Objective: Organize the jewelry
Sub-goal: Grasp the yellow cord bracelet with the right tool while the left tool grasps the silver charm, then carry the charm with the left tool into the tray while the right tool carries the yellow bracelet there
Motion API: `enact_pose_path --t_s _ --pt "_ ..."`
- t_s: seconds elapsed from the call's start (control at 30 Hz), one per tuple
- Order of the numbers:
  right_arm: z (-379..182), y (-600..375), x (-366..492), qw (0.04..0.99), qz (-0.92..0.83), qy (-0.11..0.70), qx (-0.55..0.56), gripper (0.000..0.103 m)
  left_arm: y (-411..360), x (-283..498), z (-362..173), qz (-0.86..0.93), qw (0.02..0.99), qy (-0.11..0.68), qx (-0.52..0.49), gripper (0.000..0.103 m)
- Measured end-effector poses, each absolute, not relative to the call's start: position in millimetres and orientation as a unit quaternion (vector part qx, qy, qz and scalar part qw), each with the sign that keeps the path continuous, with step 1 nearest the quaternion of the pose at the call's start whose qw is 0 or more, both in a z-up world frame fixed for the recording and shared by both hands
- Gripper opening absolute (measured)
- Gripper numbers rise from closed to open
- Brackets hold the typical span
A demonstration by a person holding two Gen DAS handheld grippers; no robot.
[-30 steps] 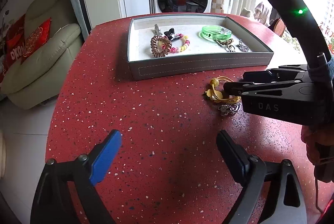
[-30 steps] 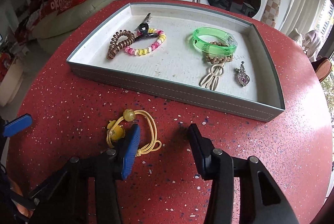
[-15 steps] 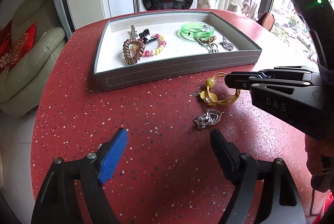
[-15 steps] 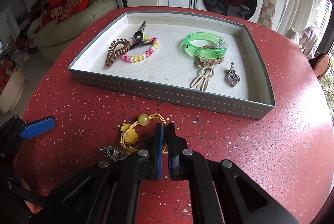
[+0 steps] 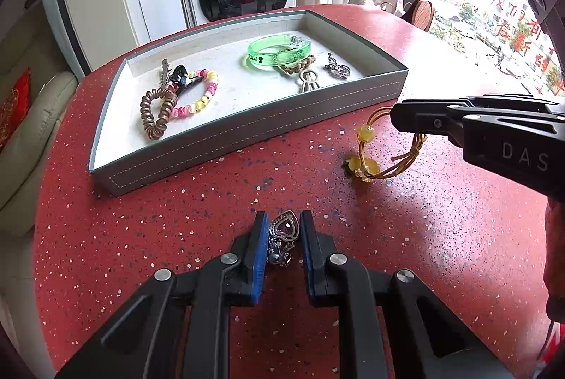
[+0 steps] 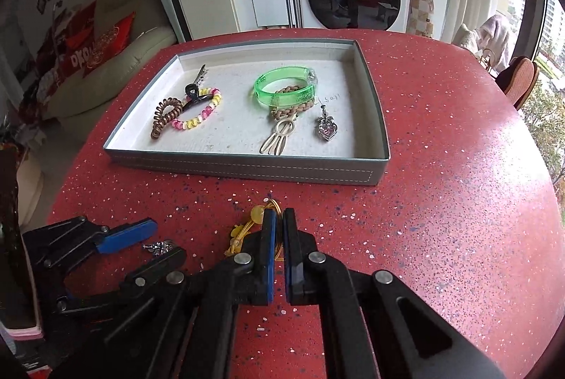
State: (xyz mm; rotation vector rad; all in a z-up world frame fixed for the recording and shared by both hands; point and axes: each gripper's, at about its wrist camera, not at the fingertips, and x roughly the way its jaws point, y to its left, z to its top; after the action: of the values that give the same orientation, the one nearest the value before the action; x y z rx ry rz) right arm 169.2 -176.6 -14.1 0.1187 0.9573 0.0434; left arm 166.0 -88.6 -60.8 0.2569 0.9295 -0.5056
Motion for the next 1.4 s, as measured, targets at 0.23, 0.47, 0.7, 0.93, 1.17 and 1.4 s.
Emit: enact_pose_path --t_s 0.23,0.47,0.7,0.93,1.17,1.4 --pt "3.4 -183.0 160.0 0.894 0.025 0.442 0.072 0.004 -67.5 164.6 -50.2 -0.245 0.861 0.439 0.077 0.036" --pt "22.6 -184.9 157.4 0.9 0.033 0.427 0.078 0.004 -49.0 168.8 -23.8 -0.23 0.878 0.417 0.053 0.036" --pt "44.1 -185.0 171.9 0.907 0.038 0.412 0.079 0.004 -38.1 191.3 8.4 -0.213 0.898 0.382 0.043 0.036" --pt "53.5 -180.0 204.6 0.909 0.049 0.406 0.084 0.004 -36.8 227.2 16.0 -0.199 0.903 0.379 0.031 0.036" --pt "42.0 -176.9 240.0 0.903 0.053 0.415 0.093 0.004 -48.0 260.3 0.2 -0.178 0.9 0.395 0.037 0.036" --pt "15.7 -182.0 264.7 0.894 0.049 0.433 0.106 0.004 -61.0 284.1 -13.9 -0.164 0.899 0.405 0.038 0.036"
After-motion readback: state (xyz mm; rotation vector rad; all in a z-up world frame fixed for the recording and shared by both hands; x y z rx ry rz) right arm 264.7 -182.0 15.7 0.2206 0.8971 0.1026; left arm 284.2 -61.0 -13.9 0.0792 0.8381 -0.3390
